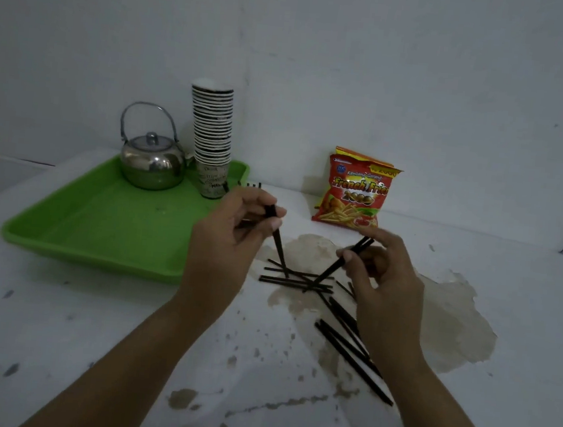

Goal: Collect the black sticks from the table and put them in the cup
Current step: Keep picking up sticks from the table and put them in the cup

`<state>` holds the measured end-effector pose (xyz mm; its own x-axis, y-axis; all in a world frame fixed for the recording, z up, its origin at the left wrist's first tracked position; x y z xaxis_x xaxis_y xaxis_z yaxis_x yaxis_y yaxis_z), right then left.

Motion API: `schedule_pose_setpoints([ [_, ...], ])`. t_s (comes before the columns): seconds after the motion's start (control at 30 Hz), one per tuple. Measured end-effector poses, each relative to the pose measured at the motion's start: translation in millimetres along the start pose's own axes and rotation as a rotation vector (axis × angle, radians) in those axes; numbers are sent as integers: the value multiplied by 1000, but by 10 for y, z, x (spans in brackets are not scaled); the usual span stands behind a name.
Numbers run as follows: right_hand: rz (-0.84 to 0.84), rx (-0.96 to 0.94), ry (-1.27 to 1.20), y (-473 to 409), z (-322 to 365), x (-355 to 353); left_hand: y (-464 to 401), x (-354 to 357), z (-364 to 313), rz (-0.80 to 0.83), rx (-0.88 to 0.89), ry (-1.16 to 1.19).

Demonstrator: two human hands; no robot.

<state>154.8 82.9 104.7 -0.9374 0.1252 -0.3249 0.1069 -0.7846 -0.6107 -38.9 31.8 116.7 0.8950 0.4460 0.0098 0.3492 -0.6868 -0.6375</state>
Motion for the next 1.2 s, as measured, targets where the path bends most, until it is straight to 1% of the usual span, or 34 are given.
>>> schedule_pose_setpoints([
  [0.17,-13,-24,-98,-386,259,282,-351,-291,-156,-75,133,-195],
  [0.3,-71,-42,-94,-706,436,490,-645,-403,-278,-110,239,-325],
  [0.47,-117,-91,-22,-960,582,769,-904,-407,-203,-134,259,-386],
  [0.6,-102,-92,87,-998,514,1021,-948,-358,21,-109,238,-456],
  [0.7,-19,-68,225,-942,362,1233,-910,-304,246,-50,174,-528],
  [0.83,267,-25,488,-841,162,1534,-802,-252,513,77,109,-681],
  [0.9,370,-17,539,-799,93,1606,-756,-245,614,143,73,-735],
  [0.97,421,-7,528,-774,60,1627,-708,-230,672,198,51,-755],
  [1.03,432,-1,500,-774,70,1609,-675,-201,691,235,44,-771],
  [1.13,425,18,415,-790,132,1523,-657,-179,641,211,49,-766],
  [1.2,394,26,315,-757,174,1393,-601,-170,534,157,81,-718],
])
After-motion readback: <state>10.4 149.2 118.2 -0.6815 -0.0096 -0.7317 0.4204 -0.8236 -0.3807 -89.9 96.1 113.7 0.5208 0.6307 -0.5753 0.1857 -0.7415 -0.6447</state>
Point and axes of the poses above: each hand's wrist, its own y-axis away from the middle knuckle, its own x-axis out of the palm, z = x × y, the point moved 7 cm from there along -y, towards the middle knuckle, and after that the axes turned 1 degree about x, right-handed, at the moved point
